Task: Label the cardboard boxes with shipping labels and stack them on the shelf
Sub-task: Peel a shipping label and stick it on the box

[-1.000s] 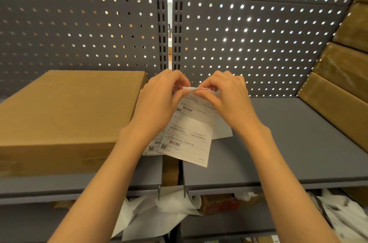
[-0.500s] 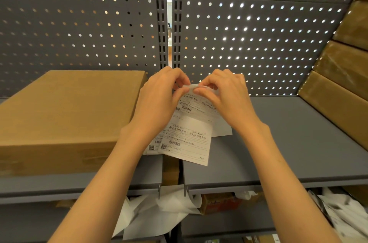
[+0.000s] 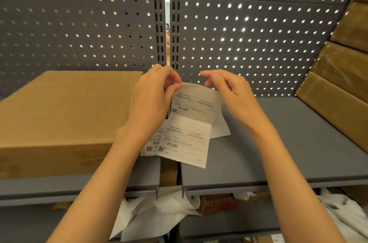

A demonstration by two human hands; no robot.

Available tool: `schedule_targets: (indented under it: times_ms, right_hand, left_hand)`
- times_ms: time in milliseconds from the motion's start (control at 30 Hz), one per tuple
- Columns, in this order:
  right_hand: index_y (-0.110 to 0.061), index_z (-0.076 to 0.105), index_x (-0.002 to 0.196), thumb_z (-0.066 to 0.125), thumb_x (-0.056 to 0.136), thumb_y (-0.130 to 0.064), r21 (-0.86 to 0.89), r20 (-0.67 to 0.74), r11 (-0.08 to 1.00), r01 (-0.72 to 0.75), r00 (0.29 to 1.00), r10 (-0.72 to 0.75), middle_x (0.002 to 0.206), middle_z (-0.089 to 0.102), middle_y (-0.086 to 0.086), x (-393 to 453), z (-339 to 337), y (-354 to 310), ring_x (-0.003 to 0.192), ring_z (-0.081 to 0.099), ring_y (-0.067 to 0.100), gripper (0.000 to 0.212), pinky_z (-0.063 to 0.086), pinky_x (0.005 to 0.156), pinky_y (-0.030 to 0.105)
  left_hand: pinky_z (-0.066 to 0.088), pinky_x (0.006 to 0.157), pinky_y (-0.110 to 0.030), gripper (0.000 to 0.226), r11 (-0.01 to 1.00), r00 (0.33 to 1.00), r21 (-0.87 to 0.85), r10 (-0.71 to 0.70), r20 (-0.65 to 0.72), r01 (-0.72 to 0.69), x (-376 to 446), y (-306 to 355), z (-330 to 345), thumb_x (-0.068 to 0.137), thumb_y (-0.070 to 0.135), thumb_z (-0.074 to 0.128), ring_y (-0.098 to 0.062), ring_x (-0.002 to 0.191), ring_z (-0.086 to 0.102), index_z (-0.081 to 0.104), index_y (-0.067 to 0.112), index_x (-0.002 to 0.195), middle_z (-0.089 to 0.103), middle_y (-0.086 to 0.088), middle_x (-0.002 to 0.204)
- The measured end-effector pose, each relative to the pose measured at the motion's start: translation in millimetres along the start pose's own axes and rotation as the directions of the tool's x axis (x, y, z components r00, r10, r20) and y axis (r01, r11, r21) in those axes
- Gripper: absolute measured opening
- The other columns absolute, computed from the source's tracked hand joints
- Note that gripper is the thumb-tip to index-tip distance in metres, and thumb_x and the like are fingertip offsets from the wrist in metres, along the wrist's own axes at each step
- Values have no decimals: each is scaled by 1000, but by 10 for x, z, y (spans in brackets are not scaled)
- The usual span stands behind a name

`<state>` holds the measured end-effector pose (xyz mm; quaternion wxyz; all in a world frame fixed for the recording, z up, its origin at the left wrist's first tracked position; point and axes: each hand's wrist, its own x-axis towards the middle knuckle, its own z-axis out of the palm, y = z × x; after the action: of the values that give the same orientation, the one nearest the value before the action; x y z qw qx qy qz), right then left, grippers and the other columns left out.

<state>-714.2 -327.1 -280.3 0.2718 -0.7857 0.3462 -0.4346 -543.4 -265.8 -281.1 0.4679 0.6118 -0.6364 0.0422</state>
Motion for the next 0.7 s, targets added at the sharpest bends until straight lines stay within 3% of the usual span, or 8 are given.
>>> schedule_targets:
  times_ms: [67,133,300,367,533,700]
  right_hand:
    - [-29,62,116,39,101,-24,37,-12,999,-23,1000,24,92,65,-11,4,-53,31,81,54,5,28,43,79,21]
    - [-27,61,119,39,102,-22,78,-9,996,-52,999,53,96,65,-13,-5,-92,48,86,58,1,28,44,83,17]
    - [-29,65,112,46,99,-29,116,85,978,-173,983,163,104,62,-26,1,-136,92,103,57,-5,23,43,95,20]
    - [-28,67,111,51,96,-30,145,136,966,-212,972,193,108,64,-23,1,-126,114,104,58,-4,21,45,92,19]
    - [-22,70,107,61,91,-23,171,141,961,-215,971,192,107,69,-13,-20,-94,141,99,61,-8,18,42,81,2]
    - [-18,73,95,64,89,-21,168,111,965,-203,976,186,99,73,-7,-13,-65,174,95,65,2,11,49,88,16]
  left_hand:
    - [48,75,-39,6,1000,1000,12,-15,-8,15,-7,9,-11,88,17,63,-13,75,57,60,21,85,59,8,87]
    - [48,74,-38,3,999,999,28,-31,-17,31,-16,14,-27,88,20,62,-13,76,57,60,22,86,61,9,88]
    - [48,72,-36,2,996,998,64,-56,-10,57,-31,35,-57,89,22,61,-12,77,57,61,22,88,63,13,86]
    - [48,72,-36,2,995,998,73,-69,-3,69,-37,43,-60,89,22,61,-12,78,58,61,23,87,64,12,87]
    - [41,68,-28,6,993,997,93,-79,0,78,-49,47,-82,89,23,61,-9,77,54,59,27,85,63,13,88]
    - [33,61,-18,6,990,996,108,-91,1,90,-51,37,-97,89,23,61,-1,70,49,60,27,85,60,13,89]
